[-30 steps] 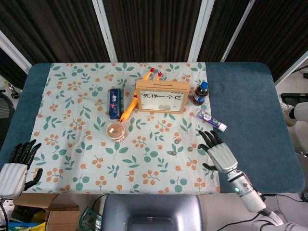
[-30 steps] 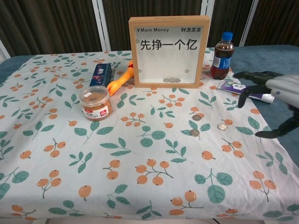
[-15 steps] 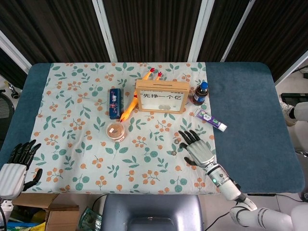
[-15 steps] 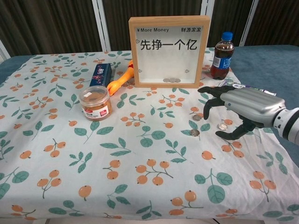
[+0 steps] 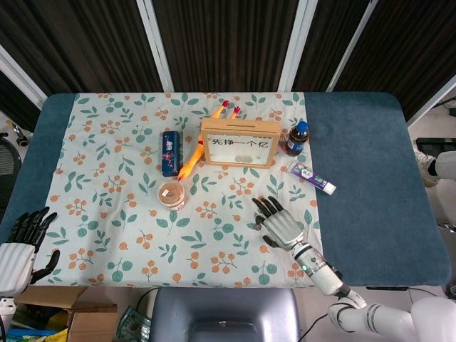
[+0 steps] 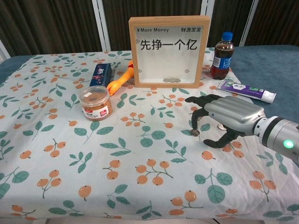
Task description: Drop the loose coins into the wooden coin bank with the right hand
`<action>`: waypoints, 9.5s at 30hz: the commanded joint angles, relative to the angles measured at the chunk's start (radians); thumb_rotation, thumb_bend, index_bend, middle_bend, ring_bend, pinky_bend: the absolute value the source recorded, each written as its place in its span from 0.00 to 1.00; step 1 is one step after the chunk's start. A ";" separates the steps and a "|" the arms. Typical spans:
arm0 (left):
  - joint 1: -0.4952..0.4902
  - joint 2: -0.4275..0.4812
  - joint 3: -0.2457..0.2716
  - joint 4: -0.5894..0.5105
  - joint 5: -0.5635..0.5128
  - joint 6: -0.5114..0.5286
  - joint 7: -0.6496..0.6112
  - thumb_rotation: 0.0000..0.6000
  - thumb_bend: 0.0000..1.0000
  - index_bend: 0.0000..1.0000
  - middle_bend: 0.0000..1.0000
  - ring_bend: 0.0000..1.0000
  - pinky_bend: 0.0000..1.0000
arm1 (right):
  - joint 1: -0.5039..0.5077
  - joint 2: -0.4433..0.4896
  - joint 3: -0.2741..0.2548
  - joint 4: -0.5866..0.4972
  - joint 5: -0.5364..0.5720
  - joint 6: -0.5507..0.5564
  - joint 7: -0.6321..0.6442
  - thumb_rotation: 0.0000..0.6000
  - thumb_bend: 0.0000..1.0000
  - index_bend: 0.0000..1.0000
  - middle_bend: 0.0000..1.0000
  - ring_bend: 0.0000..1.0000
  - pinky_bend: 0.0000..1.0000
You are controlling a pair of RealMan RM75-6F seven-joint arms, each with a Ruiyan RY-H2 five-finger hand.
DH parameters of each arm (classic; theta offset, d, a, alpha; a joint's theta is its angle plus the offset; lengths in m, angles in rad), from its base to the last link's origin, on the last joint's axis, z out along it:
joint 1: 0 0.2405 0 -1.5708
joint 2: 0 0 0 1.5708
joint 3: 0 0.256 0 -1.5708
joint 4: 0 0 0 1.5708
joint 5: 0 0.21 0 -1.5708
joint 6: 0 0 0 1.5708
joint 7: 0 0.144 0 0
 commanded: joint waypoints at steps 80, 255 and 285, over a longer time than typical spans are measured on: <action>0.013 0.006 0.001 0.015 0.016 0.031 -0.041 1.00 0.42 0.00 0.00 0.00 0.00 | 0.064 -0.073 -0.003 0.079 0.050 0.037 -0.013 1.00 0.59 0.73 0.17 0.00 0.00; -0.020 0.005 -0.016 0.026 -0.042 -0.036 -0.070 1.00 0.43 0.00 0.00 0.00 0.00 | -0.024 -0.010 -0.062 0.186 0.034 0.094 0.157 1.00 0.58 0.56 0.16 0.00 0.00; -0.012 0.010 -0.017 0.028 -0.045 -0.027 -0.085 1.00 0.43 0.00 0.00 0.00 0.00 | -0.022 -0.045 -0.047 0.225 0.026 0.078 0.151 1.00 0.58 0.63 0.16 0.00 0.00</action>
